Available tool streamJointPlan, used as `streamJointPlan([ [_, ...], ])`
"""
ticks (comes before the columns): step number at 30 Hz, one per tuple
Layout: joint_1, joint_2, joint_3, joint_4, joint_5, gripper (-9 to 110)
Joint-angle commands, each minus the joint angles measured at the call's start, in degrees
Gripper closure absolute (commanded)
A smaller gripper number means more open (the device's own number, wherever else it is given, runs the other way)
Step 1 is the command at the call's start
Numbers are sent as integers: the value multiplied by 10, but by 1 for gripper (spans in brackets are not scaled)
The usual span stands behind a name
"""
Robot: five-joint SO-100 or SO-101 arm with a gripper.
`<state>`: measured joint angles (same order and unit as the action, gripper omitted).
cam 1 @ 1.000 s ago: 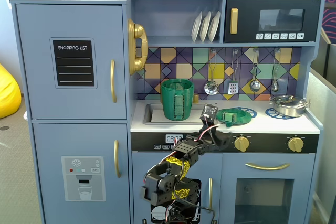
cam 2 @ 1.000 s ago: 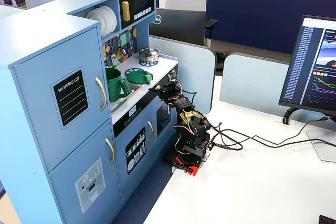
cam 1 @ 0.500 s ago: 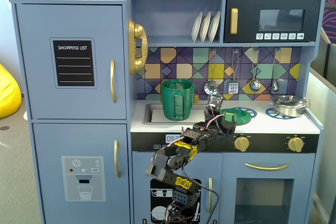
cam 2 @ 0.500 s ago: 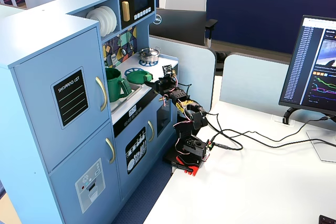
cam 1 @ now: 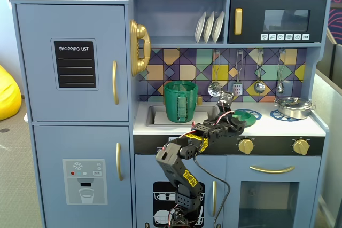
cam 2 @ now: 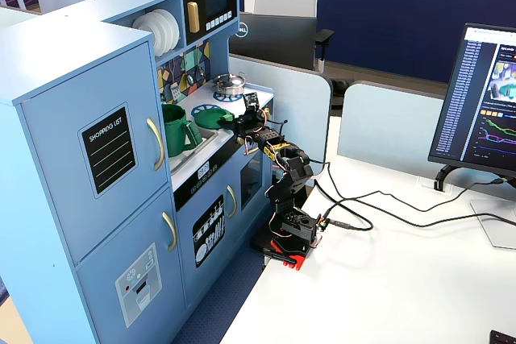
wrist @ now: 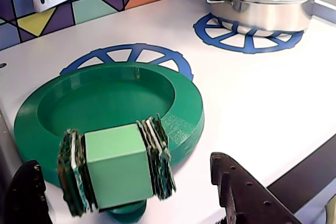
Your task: Pick up the lid from the counter and put it on the green recipient
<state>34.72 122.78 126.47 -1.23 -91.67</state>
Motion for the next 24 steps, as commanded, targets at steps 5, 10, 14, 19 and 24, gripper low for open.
streamJointPlan([
  [5, -22, -49, -91, -24, -8, 69],
  [10, -30, -75, -103, -27, -12, 73],
  [14, -41, -83, -110, -28, -39, 101],
  [19, -44, -76, -120, -43, -30, 101],
  [24, -50, -63, -180, -5, -24, 101],
])
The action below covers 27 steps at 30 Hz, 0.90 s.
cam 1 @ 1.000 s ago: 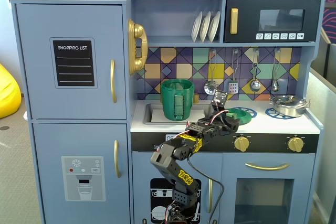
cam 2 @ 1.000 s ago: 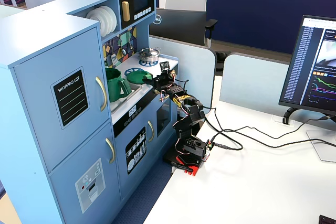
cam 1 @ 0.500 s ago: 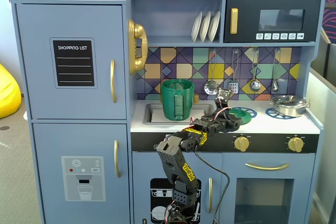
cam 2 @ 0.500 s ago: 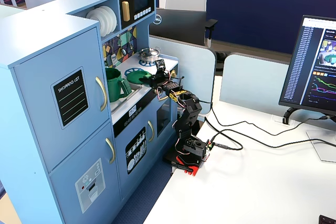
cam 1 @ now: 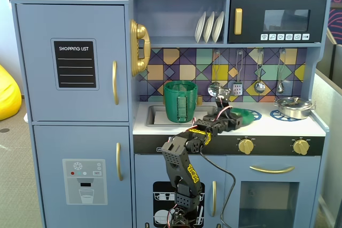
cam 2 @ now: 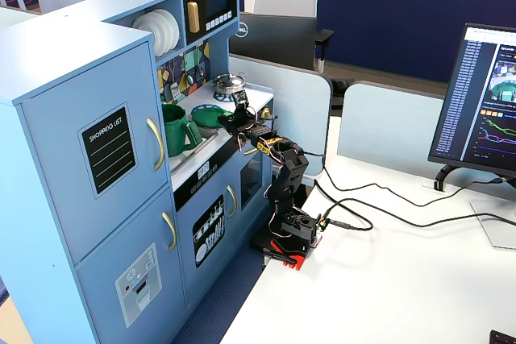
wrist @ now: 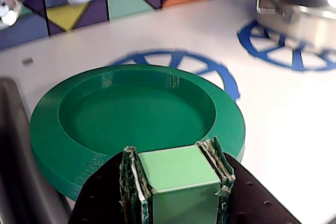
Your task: Pick up the lid from the counter and put it on the green recipient
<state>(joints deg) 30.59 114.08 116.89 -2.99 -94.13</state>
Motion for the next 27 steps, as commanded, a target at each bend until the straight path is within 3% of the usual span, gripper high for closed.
streamJointPlan([
  [1, -11, 27, -105, 30, 4, 101],
  [13, -102, 54, -359, 269, 20, 101],
  [27, -243, 54, -414, 326, -1, 102],
])
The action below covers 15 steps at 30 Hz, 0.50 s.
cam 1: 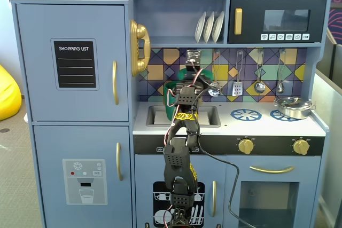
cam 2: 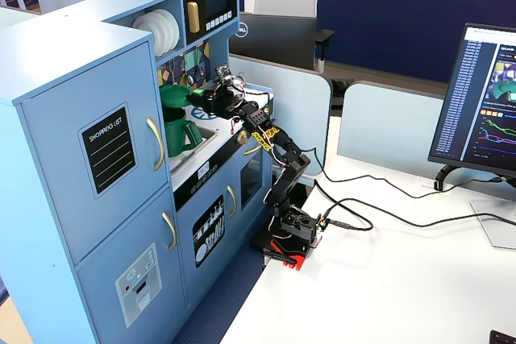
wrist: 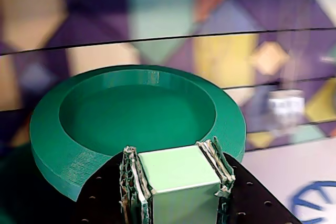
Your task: Pick up the lid from the counter and put it on the green recipient
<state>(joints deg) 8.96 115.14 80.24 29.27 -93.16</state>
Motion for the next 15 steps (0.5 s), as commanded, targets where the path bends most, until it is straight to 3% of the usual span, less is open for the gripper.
streamJointPlan([
  [1, -35, 43, -47, 5, -15, 102],
  [15, -72, 47, -19, 6, -36, 102],
])
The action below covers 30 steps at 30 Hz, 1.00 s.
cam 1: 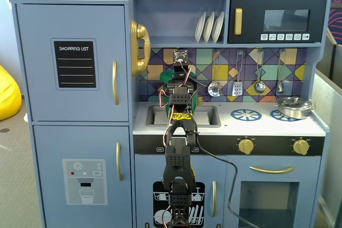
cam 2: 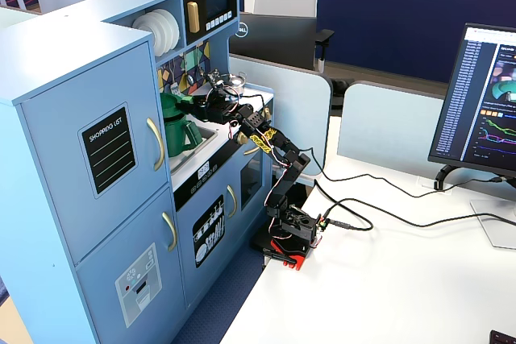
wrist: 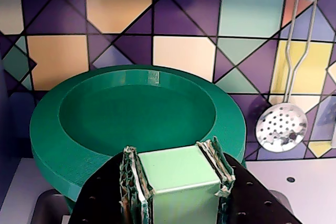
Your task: Pick up the lid from the counter and put it on the green recipient
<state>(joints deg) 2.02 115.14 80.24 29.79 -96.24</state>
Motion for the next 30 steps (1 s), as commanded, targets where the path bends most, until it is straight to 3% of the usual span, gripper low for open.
streamJointPlan([
  [1, 2, 50, -13, 1, -5, 102],
  [30, 16, 15, 10, -4, -7, 102],
])
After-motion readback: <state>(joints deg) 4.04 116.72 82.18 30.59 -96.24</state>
